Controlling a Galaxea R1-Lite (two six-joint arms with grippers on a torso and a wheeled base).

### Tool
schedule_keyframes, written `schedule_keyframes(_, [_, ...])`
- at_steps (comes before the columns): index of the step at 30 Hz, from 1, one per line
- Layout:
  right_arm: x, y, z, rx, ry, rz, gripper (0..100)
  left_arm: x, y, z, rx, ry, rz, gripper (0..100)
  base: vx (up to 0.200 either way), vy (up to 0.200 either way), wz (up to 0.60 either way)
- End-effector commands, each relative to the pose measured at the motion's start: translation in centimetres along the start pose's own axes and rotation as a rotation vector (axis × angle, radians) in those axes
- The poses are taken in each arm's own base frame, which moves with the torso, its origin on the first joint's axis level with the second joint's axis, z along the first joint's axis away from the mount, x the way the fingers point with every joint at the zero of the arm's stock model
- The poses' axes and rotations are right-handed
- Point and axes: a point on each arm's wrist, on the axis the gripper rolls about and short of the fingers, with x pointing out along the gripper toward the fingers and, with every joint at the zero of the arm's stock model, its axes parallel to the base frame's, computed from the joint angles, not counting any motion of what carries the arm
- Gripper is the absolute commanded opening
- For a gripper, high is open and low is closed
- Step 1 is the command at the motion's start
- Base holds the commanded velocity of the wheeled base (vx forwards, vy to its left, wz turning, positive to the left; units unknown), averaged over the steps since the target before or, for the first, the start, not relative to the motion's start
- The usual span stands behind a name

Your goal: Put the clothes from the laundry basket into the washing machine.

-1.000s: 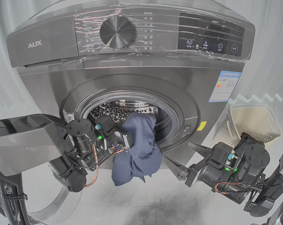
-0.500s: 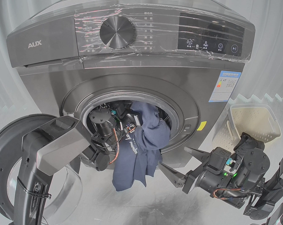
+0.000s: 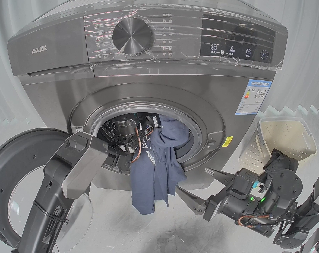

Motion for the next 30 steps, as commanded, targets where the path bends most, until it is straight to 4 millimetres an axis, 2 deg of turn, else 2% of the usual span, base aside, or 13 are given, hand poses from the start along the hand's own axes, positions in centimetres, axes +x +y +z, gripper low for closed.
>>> schedule_keyframes(1, [0.1,0.2,-0.4,-0.002,0.013,0.007,100,1.1,2.8,-3.4,0.015,0.057,0.086,0,0.0,0.0,0.0])
schedule_keyframes(11, [0.1,0.6,-0.7,-0.002,0.026,0.019,100,1.1,2.9,-3.3,0.011,0.038,0.095,0,0.0,0.0,0.0])
schedule_keyframes(12, [0.1,0.6,-0.7,-0.002,0.026,0.017,100,1.1,2.9,-3.2,0.009,0.036,0.096,100,0.0,0.0,0.0])
schedule_keyframes(19, [0.1,0.6,-0.6,-0.002,0.023,0.018,100,0.9,2.2,-2.1,0.01,0.045,0.114,100,0.0,0.0,0.0])
schedule_keyframes(25, [0.1,0.6,-0.7,-0.002,0.024,0.018,100,-0.7,1.1,-1.9,0.013,0.134,0.106,100,0.0,0.0,0.0])
schedule_keyframes(30, [0.1,0.6,-0.7,0.0,0.023,0.019,100,-1.9,-0.2,-1.0,0.01,0.18,0.075,100,0.0,0.0,0.0])
